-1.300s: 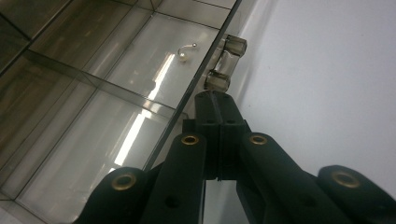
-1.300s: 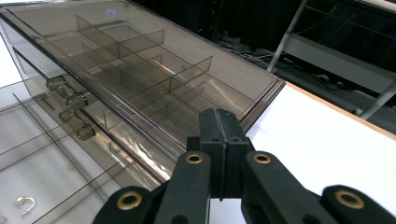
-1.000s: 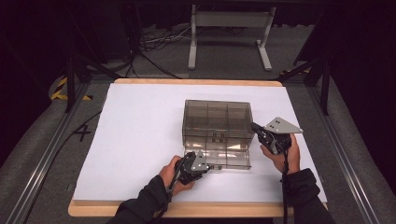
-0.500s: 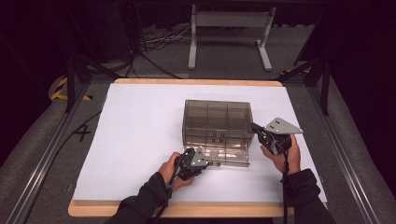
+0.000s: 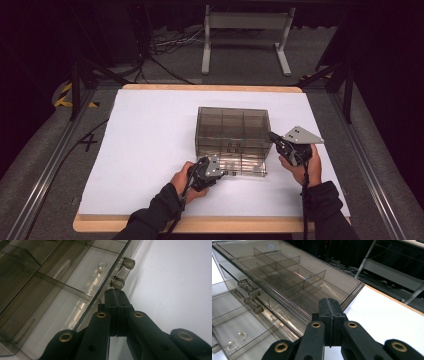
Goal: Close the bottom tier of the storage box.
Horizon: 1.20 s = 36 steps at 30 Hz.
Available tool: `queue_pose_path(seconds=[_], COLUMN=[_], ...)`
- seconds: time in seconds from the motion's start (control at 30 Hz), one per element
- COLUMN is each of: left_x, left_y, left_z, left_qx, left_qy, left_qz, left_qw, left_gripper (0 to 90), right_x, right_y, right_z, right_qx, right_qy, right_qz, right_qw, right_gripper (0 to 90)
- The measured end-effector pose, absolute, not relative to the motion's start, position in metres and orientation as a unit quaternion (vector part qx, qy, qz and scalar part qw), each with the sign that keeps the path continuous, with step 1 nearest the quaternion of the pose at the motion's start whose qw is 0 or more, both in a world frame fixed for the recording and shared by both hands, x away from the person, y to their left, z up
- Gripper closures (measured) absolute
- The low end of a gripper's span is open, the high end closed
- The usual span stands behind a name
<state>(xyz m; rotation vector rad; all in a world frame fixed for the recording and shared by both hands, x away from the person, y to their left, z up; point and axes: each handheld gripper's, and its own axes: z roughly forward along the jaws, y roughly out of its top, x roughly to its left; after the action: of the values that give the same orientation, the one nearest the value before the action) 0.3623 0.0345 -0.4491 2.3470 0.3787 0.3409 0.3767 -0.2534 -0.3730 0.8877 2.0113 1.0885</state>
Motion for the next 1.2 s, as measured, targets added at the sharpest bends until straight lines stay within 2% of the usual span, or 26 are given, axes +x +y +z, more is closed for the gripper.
queue_pose_path(seconds=[1.2], left_x=[0.380], left_y=[0.028], left_z=[-0.449], left_qx=[0.906], left_qy=[0.162], left_qz=[0.143], left_qw=[0.364], left_gripper=[90.0], right_x=[0.377], right_y=[-0.255], right_z=[-0.373], right_qx=[0.341], right_qy=[0.771], right_qz=[0.422], right_qw=[0.333], right_gripper=[90.0])
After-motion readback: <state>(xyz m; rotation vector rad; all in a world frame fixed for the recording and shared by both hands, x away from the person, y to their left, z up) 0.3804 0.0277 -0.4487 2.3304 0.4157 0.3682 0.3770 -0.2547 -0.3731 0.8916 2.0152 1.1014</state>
